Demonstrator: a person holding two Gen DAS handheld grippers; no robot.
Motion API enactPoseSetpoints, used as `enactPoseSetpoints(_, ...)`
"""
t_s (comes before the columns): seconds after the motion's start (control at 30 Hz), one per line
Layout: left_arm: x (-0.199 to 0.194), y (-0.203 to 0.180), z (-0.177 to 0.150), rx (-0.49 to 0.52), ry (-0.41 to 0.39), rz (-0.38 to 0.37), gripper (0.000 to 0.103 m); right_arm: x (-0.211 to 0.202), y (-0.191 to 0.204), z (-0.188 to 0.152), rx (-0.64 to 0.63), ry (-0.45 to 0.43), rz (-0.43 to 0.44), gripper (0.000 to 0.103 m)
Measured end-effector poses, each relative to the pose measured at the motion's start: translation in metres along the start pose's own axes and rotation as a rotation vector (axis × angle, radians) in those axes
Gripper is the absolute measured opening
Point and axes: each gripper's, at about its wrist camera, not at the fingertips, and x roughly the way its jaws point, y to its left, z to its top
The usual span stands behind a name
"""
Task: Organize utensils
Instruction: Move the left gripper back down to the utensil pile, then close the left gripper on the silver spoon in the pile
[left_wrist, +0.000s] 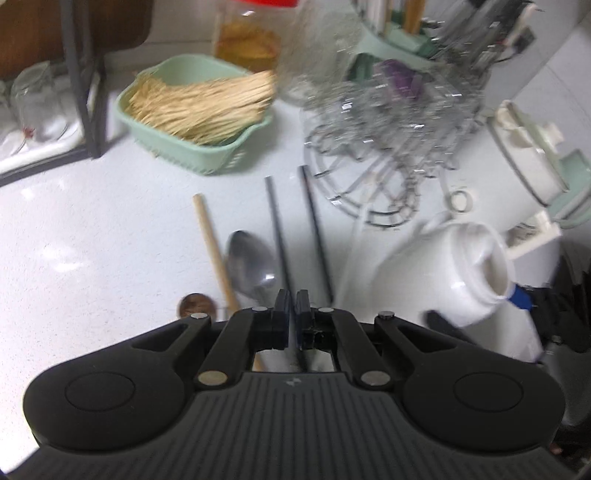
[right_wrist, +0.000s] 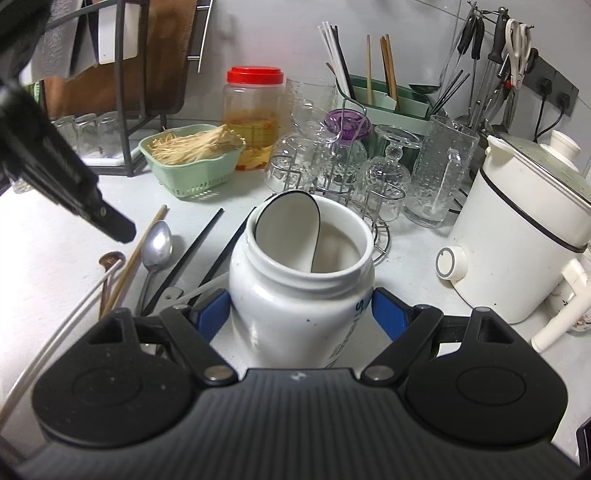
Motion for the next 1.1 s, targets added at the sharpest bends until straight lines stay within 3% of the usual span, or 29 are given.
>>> enactPoseSetpoints(0.2,0.023,0.024,0.010,0.010,-0.017,0.034,0.006,0.000,0.002,0.000,0.005,0.000,-0.011,0.086)
enactPoseSetpoints(0.7,0.056,0.033,0.038,0.117,-0.036,-0.035,0.007,0.000,0.005,0.000,0.009,0.003,-0.035,0.086)
enactPoseSetpoints(0.97,0.060,0.037,0.045,0.122,-0.034,-0.039,0.007,0.001,0.006,0.000,0.006,0.006,-0.041,0.086)
enactPoseSetpoints(1.1,0.053,0.039,0.046,0.132,-0.068,-0.041,0.041,0.001,0.007,-0.001,0.005,0.007,-0.042,0.086)
